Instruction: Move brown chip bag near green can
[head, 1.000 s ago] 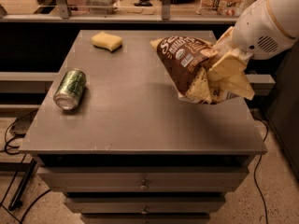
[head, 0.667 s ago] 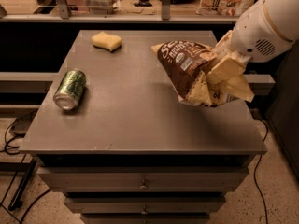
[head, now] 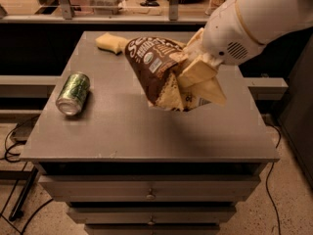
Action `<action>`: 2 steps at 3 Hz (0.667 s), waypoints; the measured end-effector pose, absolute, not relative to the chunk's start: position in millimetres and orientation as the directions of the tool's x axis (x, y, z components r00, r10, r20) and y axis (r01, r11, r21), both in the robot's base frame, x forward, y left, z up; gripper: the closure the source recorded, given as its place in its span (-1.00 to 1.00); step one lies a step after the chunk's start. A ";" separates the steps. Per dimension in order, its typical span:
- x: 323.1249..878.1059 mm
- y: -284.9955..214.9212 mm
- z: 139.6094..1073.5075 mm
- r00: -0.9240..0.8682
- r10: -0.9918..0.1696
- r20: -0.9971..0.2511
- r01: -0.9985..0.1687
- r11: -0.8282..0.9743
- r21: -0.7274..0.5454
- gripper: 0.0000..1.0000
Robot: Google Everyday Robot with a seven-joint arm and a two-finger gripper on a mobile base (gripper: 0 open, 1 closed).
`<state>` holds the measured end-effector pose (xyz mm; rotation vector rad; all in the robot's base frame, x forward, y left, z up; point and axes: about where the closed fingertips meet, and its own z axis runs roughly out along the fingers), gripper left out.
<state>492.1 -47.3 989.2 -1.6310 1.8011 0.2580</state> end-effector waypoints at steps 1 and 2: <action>495.0 -0.9 972.9 0.037 -0.782 -0.623 -0.947 0.172 -0.272 0.66; 499.1 22.3 959.2 0.027 -0.776 -0.631 -0.953 0.170 -0.250 0.20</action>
Offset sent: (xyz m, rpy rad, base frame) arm 0.0146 0.0940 -0.0496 0.0540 0.0700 0.0370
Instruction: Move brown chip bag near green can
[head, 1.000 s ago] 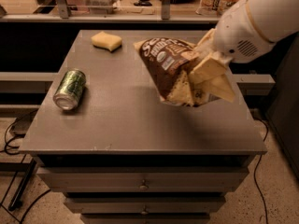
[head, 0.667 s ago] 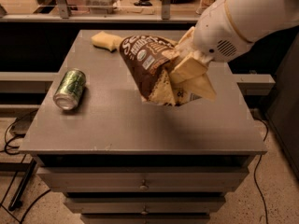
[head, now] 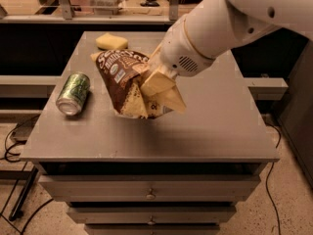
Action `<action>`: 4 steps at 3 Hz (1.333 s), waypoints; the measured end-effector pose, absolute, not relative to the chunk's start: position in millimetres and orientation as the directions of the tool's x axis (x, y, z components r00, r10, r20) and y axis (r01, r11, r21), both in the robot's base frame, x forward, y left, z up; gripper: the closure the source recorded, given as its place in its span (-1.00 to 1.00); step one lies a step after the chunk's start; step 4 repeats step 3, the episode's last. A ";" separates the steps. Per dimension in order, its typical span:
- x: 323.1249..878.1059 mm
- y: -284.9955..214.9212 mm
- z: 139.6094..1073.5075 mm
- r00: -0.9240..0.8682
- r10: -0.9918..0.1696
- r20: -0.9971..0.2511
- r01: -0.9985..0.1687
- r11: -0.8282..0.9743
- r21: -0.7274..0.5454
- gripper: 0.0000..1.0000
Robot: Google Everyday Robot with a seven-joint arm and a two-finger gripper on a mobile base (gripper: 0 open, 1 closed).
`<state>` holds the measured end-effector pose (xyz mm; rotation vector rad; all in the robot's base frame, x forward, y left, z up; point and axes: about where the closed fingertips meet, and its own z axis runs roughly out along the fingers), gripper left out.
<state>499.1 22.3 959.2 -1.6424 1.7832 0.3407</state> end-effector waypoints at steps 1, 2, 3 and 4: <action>508.5 43.8 936.7 -0.017 -0.764 -0.645 -0.961 0.190 -0.200 -0.42; 515.0 51.8 924.5 -0.046 -0.761 -0.647 -0.962 0.209 -0.178 -0.88; 523.1 47.9 916.9 -0.099 -0.736 -0.670 -0.954 0.262 -0.146 -1.00; 523.1 47.9 916.9 -0.099 -0.736 -0.670 -0.954 0.262 -0.146 -1.00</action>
Offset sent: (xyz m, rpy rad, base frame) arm 0.0269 0.0377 -0.0535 0.0289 0.1062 -0.0624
